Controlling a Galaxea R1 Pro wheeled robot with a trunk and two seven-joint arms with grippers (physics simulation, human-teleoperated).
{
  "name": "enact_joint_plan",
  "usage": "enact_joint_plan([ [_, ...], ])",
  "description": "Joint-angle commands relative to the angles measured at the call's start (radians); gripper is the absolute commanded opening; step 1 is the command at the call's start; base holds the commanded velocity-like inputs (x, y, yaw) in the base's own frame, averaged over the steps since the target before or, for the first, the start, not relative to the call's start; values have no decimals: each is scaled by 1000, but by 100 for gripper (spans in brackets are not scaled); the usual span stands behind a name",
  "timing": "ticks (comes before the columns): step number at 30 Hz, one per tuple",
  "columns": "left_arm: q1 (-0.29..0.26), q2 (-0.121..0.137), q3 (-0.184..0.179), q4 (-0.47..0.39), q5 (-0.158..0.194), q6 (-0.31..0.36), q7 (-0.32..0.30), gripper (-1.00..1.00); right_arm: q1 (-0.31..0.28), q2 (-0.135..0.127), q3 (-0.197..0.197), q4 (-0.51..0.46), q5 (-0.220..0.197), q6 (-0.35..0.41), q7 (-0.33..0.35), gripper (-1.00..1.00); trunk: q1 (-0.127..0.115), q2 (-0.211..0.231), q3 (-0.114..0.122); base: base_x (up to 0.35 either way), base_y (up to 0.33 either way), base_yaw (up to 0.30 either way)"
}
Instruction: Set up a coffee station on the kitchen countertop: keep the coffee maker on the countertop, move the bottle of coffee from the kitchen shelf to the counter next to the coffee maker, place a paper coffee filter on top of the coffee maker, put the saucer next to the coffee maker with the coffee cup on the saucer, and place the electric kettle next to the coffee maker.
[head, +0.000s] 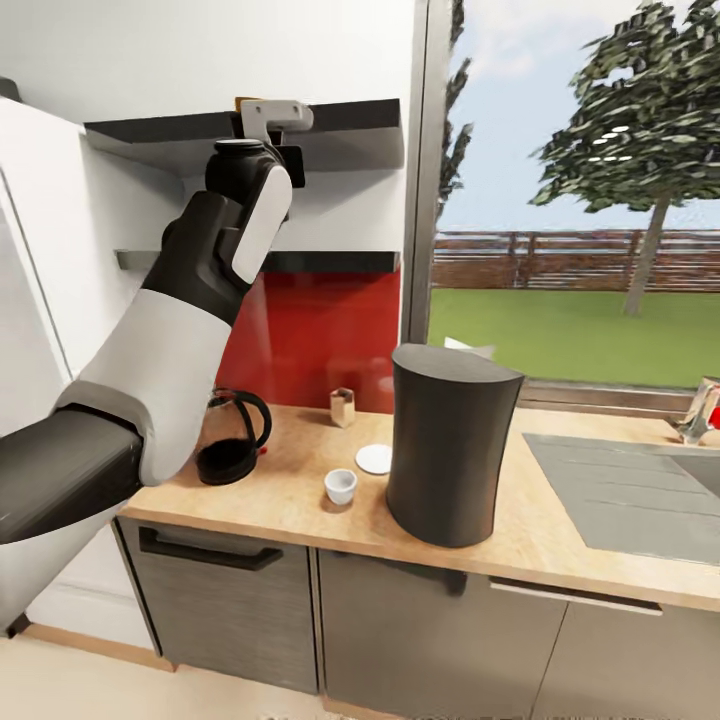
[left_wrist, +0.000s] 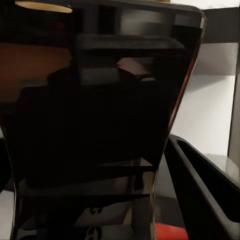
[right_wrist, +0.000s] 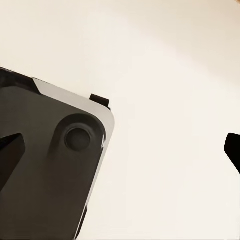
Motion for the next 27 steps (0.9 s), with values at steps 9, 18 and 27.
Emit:
enact_joint_plan([
  [9,-1,0,-4,-1,10,2,8,-100,0,1,-1,0,8,-3,-1,100,0,-1,-2,-30,-28,256],
  [18,-1,0,-4,0,9,3,8,-100,0,1,0,0,8,0,1,100,0,-1,-2,0,-256,165],
  [27,-1,0,-4,-1,9,3,8,-100,0,1,1,0,8,0,1,100,0,-1,-2,0,-167,242],
])
